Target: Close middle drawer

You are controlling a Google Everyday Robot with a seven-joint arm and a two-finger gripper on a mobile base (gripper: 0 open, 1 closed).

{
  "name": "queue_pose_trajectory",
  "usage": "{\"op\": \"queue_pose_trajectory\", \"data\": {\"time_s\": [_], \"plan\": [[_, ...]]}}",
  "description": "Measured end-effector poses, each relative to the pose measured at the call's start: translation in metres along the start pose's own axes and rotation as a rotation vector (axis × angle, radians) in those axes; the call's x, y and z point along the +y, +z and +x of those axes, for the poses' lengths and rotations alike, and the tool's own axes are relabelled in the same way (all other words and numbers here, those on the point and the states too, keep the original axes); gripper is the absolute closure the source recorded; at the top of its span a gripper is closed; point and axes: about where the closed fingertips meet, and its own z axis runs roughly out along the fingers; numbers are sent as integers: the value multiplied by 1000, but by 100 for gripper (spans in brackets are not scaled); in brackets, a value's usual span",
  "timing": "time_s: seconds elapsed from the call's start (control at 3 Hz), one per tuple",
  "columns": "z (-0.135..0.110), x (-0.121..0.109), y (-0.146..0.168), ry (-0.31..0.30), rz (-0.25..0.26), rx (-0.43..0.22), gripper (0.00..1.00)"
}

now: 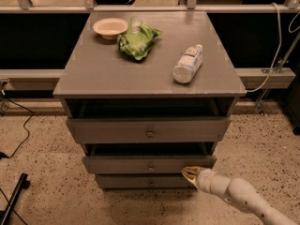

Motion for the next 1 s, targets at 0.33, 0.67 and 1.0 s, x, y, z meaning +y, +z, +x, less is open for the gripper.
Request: {"op": "queue_pose_trajectory", "data": {"time_s": [0.33, 0.67, 1.0], "plan": [[16, -24, -11, 36, 45, -9, 100], [26, -36, -24, 64, 88, -23, 100], [43, -46, -35, 90, 147, -60, 100]]}}
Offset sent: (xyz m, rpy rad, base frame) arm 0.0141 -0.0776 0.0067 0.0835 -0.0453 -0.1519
